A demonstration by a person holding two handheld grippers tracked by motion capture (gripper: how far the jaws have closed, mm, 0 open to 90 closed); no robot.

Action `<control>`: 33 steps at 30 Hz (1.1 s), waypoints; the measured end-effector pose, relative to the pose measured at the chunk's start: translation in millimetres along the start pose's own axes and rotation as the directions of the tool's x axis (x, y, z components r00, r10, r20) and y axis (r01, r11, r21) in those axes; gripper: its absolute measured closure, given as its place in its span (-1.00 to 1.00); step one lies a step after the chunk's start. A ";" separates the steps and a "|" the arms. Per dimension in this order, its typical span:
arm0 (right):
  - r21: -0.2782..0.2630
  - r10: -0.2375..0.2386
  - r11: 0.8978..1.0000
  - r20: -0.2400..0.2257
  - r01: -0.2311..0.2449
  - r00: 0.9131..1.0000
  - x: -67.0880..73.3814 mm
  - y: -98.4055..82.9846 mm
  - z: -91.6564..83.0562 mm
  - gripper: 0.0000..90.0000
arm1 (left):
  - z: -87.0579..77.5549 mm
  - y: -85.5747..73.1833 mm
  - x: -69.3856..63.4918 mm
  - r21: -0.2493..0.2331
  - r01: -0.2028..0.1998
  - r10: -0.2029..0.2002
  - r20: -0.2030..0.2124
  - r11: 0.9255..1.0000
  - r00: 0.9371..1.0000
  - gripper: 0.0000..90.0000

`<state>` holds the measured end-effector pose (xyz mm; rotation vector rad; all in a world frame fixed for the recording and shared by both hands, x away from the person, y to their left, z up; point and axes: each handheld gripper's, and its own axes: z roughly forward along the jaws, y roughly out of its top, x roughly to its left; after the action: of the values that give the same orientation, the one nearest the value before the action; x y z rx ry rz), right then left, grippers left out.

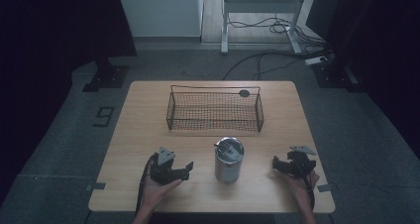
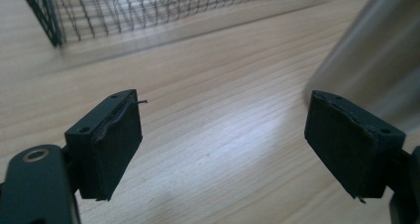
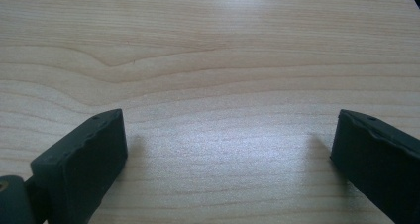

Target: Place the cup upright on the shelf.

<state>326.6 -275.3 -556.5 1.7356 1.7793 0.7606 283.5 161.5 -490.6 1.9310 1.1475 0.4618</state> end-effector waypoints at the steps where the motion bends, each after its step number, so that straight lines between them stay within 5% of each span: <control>1: 0.000 0.000 1.000 0.000 0.000 1.000 0.0 0.0 0.0 -0.99 | -3.6 2.1 -2.0 -0.015 0.001 -0.001 0.010 1.000 1.000 -0.68; 13: -0.003 0.007 1.000 0.007 -0.007 1.000 -0.2 -0.3 -0.1 -0.98 | -14.1 23.1 -31.7 -0.065 -0.075 0.084 0.156 0.995 0.984 -0.91; 19: -0.002 0.014 1.000 0.015 -0.014 1.000 -0.7 -0.4 -0.4 -0.98 | -7.3 29.7 -53.6 -0.076 -0.140 0.153 0.216 0.987 0.964 -0.97; 31: -0.002 0.018 1.000 0.017 -0.018 1.000 -0.7 -0.1 -0.2 -0.98 | 18.6 40.3 -71.3 -0.054 -0.117 0.126 0.244 0.992 0.962 -0.98; 33: -0.002 0.019 1.000 0.017 -0.019 1.000 -0.7 -0.1 -0.2 -0.98 | 22.7 41.1 -74.4 -0.051 -0.124 0.133 0.258 0.991 0.957 -0.99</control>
<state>326.3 -276.0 -556.4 1.7549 1.7529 0.7523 282.5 77.6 -464.2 1.9760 0.8436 0.2819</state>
